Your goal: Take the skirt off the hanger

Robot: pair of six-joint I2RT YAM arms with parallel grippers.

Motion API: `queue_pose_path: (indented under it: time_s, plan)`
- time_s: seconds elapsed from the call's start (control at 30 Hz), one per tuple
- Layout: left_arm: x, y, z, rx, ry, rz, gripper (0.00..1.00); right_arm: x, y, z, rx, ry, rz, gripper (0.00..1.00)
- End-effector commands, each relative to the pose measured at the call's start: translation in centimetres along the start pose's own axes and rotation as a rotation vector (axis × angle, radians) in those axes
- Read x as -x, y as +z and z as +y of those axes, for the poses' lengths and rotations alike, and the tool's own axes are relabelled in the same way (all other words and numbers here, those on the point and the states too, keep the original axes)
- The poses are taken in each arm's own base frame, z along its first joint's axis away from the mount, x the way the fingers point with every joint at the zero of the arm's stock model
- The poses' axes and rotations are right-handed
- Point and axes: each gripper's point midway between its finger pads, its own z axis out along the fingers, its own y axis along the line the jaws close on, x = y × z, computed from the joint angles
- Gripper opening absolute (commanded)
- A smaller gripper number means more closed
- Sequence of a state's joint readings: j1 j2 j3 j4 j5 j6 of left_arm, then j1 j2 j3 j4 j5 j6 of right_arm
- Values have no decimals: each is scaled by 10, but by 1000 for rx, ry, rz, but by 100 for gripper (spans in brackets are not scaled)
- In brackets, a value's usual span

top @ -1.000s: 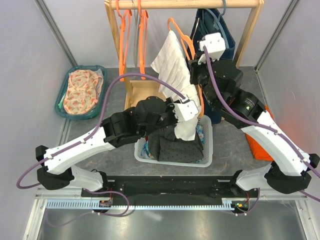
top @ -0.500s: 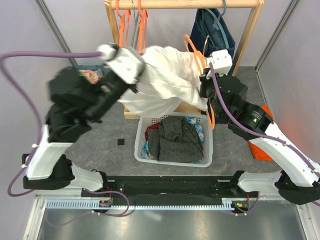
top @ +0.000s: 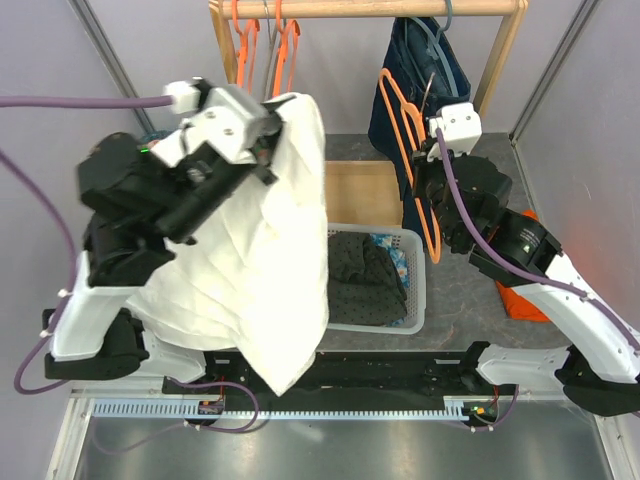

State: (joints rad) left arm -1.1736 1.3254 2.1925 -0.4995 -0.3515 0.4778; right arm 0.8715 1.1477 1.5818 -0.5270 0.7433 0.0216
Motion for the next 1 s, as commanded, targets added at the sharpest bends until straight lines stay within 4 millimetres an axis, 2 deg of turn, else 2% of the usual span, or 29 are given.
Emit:
queue_pose_path:
  time_s: [0.0,0.1,0.2,0.23,0.4,0.43,0.5,0.57,0.67,0.8,0.9,0.97]
  plan:
    - [4,13,-9,-13,-46,-22,2,29,-14,-18,-30,60,-72,0]
    - [-6,16,-13,-16,-39,4,2,34,-17,-21,-32,68,-87,0]
    - [-25,16,-22,-27,-27,52,2,41,-20,-25,-36,84,-103,0]
    - [-40,18,-30,-41,-13,86,2,42,-21,-25,-36,86,-105,0]
    - [-66,12,-39,-62,4,148,2,46,-22,-30,-51,65,-113,0]
    - [-81,11,-48,-85,19,180,2,45,-22,-30,-54,65,-113,0]
    - [-95,2,-57,-132,25,215,2,44,-22,-32,-66,57,-111,0]
    - [-130,-7,-79,-211,58,298,2,45,-22,-34,-75,56,-111,0]
    - [-163,-24,-98,-307,115,363,2,45,-21,-35,-86,56,-112,0]
    - [-182,-38,-106,-359,149,401,2,41,-19,-35,-96,50,-104,0]
    - [-182,-42,-110,-379,115,406,2,37,-16,-32,-101,43,-93,0]
    - [-198,-47,-117,-410,144,442,2,36,-15,-33,-107,45,-90,0]
